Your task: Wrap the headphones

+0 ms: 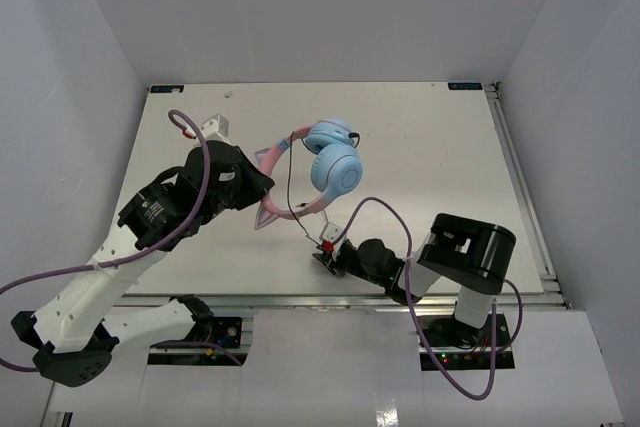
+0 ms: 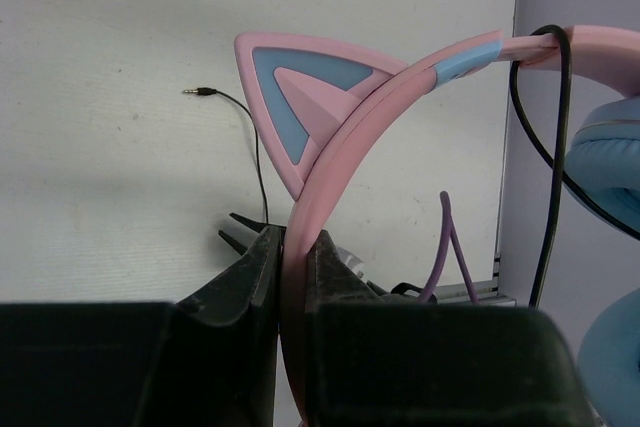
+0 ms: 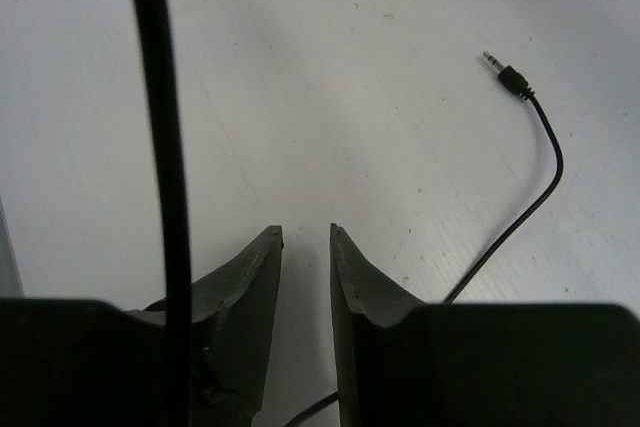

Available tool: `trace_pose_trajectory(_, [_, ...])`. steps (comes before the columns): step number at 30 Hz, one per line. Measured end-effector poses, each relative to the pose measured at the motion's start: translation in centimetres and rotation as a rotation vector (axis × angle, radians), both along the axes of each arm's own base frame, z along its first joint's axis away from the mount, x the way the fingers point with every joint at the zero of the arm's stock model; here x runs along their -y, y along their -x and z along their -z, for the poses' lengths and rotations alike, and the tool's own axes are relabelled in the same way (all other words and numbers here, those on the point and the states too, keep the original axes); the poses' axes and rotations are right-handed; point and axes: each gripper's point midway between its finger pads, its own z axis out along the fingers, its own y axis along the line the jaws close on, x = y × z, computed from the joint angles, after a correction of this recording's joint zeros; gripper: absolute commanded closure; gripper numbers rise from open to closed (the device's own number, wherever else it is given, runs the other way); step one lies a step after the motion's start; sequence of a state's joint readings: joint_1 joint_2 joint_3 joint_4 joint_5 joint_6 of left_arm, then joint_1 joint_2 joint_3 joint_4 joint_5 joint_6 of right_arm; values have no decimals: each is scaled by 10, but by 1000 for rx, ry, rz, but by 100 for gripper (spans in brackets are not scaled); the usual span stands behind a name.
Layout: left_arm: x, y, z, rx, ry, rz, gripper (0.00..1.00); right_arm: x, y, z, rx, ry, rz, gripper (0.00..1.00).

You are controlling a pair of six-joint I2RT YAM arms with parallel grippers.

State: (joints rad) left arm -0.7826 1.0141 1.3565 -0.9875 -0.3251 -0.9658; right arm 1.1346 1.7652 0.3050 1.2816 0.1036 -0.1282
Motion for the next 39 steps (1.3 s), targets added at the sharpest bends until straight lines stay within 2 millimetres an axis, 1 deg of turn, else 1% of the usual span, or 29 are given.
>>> trace_pose_trajectory(1, [0, 0, -2, 5, 5, 0, 100, 1, 0, 4, -12, 6, 3, 89])
trace_pose_trajectory(2, [-1, 1, -4, 9, 10, 0, 100, 2, -1, 8, -24, 11, 9, 92])
trace_pose_trajectory(4, [-2, 2, -7, 15, 16, 1, 100, 4, -3, 14, -41, 18, 16, 92])
trace_pose_trajectory(9, [2, 8, -12, 37, 28, 59, 100, 13, -16, 15, -78, -6, 66, 92])
trace_pose_trajectory(12, [8, 18, -15, 93, 16, 176, 100, 32, -37, 14, -133, -42, 139, 92])
trace_pose_trajectory(15, [14, 32, -19, 148, -11, 323, 100, 55, -64, 5, -192, -109, 227, 92])
trace_pose_trajectory(17, [19, 38, -21, 184, -41, 413, 100, 66, -81, -11, -206, -175, 260, 92])
trace_pose_trajectory(20, [20, 39, -13, 202, -116, 488, 100, 76, -98, -53, -181, -299, 272, 92])
trace_pose_trajectory(25, [7, 33, 8, 195, -268, 512, 100, 90, -128, -128, -80, -455, 296, 92])
trace_pose_trajectory(26, [4, 32, 12, 194, -294, 513, 100, 92, -134, -142, -62, -474, 301, 92])
trace_pose_trajectory(27, [2, 31, 15, 196, -319, 515, 100, 94, -141, -152, -57, -480, 307, 92])
trace_pose_trajectory(30, [-4, 26, 30, 194, -394, 524, 100, 101, -161, -174, -63, -474, 325, 92])
trace_pose_trajectory(34, [-6, 19, 52, 179, -480, 553, 100, 98, -181, -199, -85, -428, 306, 92])
trace_pose_trajectory(36, [-5, 13, 61, 179, -519, 568, 100, 92, -183, -209, -92, -401, 278, 92])
trace_pose_trajectory(39, [0, 11, 68, 200, -540, 613, 100, 86, -180, -211, -117, -347, 235, 92])
